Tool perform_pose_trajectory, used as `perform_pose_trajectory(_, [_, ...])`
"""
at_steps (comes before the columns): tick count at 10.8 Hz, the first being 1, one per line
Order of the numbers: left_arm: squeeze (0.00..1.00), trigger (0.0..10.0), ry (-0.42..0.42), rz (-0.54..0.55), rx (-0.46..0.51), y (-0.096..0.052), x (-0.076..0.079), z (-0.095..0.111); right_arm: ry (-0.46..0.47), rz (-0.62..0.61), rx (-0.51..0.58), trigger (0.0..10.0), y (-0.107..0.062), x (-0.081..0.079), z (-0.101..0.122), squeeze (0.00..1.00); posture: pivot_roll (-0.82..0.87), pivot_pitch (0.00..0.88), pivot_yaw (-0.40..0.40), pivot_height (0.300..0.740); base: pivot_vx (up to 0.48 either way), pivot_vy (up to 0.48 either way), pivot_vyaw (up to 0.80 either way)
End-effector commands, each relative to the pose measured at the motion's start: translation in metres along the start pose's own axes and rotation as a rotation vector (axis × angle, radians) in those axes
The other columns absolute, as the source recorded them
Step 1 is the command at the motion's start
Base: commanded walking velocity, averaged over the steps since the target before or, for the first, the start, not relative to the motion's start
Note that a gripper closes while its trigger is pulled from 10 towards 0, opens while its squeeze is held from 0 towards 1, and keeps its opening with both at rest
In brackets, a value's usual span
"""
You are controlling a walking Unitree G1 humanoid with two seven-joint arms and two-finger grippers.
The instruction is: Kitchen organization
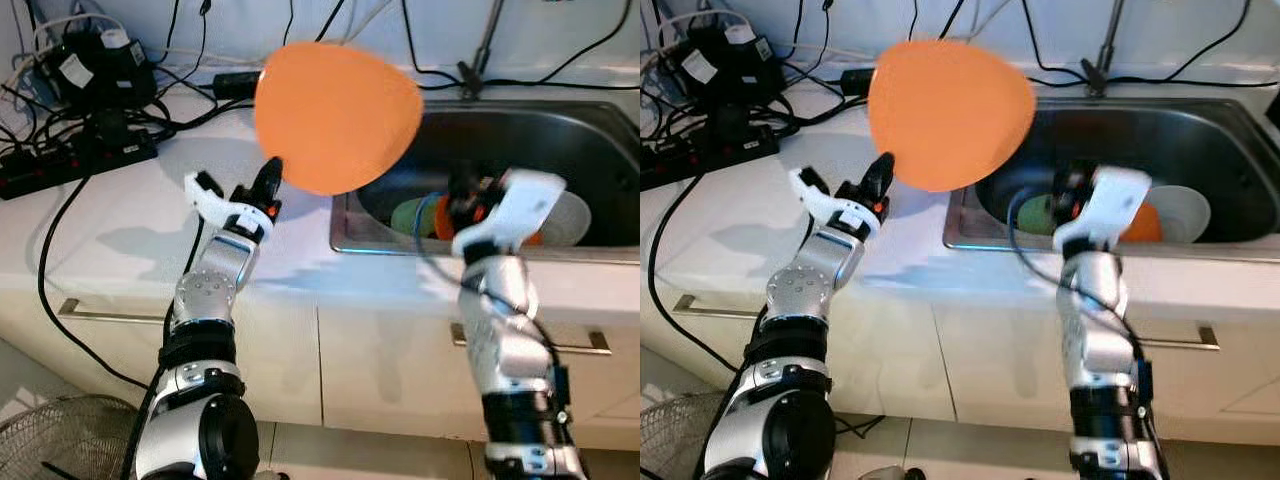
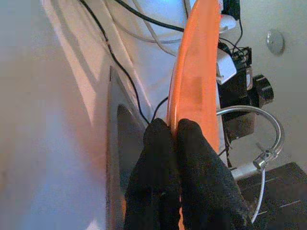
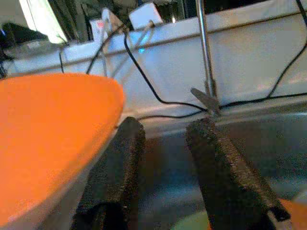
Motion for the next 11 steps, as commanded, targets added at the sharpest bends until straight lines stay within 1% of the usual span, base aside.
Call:
perform_pose_trajectory(1, [0.0, 10.0, -0.01, -0.042, -0.011, 0.0, 0.01, -0.008, 0.033, 0.015, 0.025, 10.0, 0.005, -0.003, 0.013, 1.0, 0.0, 0.0, 0.074, 0.74, 0.0, 0.0, 0.0])
perform_pose_trajectory(2, [0.0, 10.0, -0.01, -0.043, -0.016, -0.001, 0.01, -0.01, 0.056, 0.018, 0.026, 10.0, 0.006, -0.004, 0.016, 1.0, -0.01, 0.0, 0.075, 0.74, 0.0, 0.0, 0.0])
perform_pose_trajectory(3, [0.0, 10.0, -0.003, -0.045, -0.029, -0.001, 0.011, -0.013, 0.116, 0.028, 0.016, 10.0, 0.008, -0.007, 0.018, 1.0, -0.01, 0.0, 0.077, 0.74, 0.0, 0.0, 0.0])
perform_pose_trajectory(4, [0.0, 10.0, 0.003, -0.054, -0.041, -0.001, 0.014, -0.015, 0.23, 0.031, -0.018, 10.0, 0.009, -0.01, 0.016, 0.0, -0.01, 0.0, 0.076, 0.74, 0.0, 0.0, 0.0])
perform_pose_trajectory(5, [0.0, 10.0, 0.011, -0.057, -0.046, -0.001, 0.015, -0.015, 0.277, 0.033, -0.027, 10.0, 0.009, -0.011, 0.015, 0.0, -0.01, 0.0, 0.077, 0.74, 0.0, 0.0, 0.0])
perform_pose_trajectory(6, [0.0, 10.0, 0.015, -0.069, -0.057, -0.001, 0.018, -0.016, 0.354, 0.05, -0.049, 10.0, 0.009, -0.013, 0.013, 0.0, -0.01, 0.0, 0.077, 0.74, 0.0, 0.0, 0.0])
perform_pose_trajectory(8, [0.0, 10.0, 0.021, -0.091, -0.08, -0.002, 0.022, -0.021, 0.382, 0.088, -0.068, 10.0, 0.007, -0.019, 0.011, 0.0, -0.01, 0.0, 0.08, 0.74, 0.0, 0.0, 0.0])
perform_pose_trajectory(9, [0.0, 10.0, 0.023, -0.107, -0.103, -0.003, 0.025, -0.027, 0.401, 0.101, -0.08, 10.0, 0.006, -0.022, 0.01, 0.0, -0.01, 0.0, 0.083, 0.74, 0.0, 0.0, 0.0])
perform_pose_trajectory(10, [0.0, 10.0, 0.048, -0.129, -0.143, -0.004, 0.028, -0.036, 0.442, 0.11, -0.092, 10.0, 0.005, -0.025, 0.009, 0.0, -0.01, 0.0, 0.082, 0.74, 0.0, 0.0, 0.0])
perform_pose_trajectory(11, [0.0, 10.0, 0.045, -0.152, -0.167, -0.005, 0.032, -0.041, 0.439, 0.123, -0.099, 10.0, 0.003, -0.028, 0.007, 0.0, -0.01, 0.0, 0.084, 0.74, 0.0, 0.0, 0.0])
Point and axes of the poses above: a point about 5 cm out from each wrist's last joint towards the gripper, its own y axis pointing out of the wrist towards the gripper, its own z axis along the axis of the wrist's last joint, x = y × z, the point moved 6 cm from there along y, pointing out of the wrist towards the gripper, and after that the axes turned 15 degrees about -y, right-handed, at the moved point
